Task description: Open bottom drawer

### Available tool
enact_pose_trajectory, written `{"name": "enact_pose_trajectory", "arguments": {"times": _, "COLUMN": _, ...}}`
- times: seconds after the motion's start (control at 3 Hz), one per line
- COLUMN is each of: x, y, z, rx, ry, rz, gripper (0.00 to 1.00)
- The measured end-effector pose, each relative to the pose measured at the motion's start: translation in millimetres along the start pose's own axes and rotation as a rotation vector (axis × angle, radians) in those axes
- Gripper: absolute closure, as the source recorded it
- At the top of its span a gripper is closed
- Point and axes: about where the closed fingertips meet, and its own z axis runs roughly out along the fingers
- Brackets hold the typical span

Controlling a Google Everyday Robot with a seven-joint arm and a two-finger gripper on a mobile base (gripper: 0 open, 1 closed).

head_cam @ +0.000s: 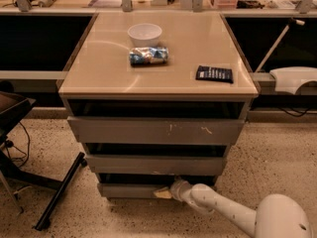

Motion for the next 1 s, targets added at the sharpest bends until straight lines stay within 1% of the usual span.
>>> {"name": "enact_pose_trajectory", "arguments": {"times": 0.67, "x": -0.2, "y": 0.0, "z": -0.1, "rx": 0.000, "ry": 0.000, "rz": 0.000, "gripper": 0.65}}
{"name": "enact_pose_trajectory", "arguments": {"times": 1.0, "x": -4.2, "y": 0.3, "z": -3.0, "rx": 0.000, "ry": 0.000, "rz": 0.000, "gripper": 0.89}}
